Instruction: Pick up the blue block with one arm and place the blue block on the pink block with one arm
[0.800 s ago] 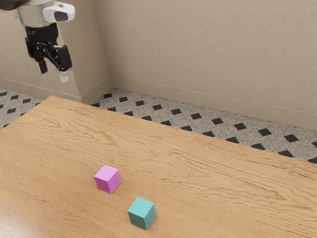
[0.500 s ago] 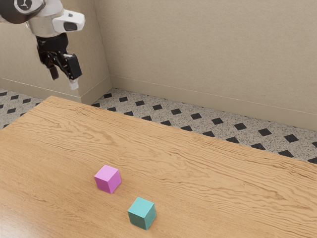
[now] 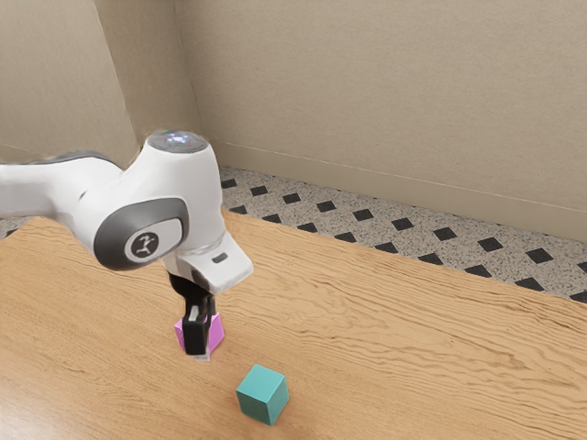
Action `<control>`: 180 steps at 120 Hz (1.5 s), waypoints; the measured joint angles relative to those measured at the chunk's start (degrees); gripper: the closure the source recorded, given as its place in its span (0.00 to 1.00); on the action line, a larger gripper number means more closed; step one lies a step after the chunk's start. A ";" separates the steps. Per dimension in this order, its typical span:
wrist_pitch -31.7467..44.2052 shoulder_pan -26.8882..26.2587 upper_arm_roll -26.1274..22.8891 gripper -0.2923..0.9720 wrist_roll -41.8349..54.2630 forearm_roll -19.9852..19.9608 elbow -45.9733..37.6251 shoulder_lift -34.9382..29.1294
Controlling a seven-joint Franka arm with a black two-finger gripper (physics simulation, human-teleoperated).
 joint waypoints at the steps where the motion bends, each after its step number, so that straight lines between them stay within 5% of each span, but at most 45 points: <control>1: 0.55 -0.08 -0.15 0.23 0.41 -0.25 -0.16 0.33; 37: 13.50 -0.50 -3.11 0.23 13.20 -4.64 -1.19 6.77; 180: 30.78 0.72 -3.37 0.23 31.48 -5.97 -3.03 23.63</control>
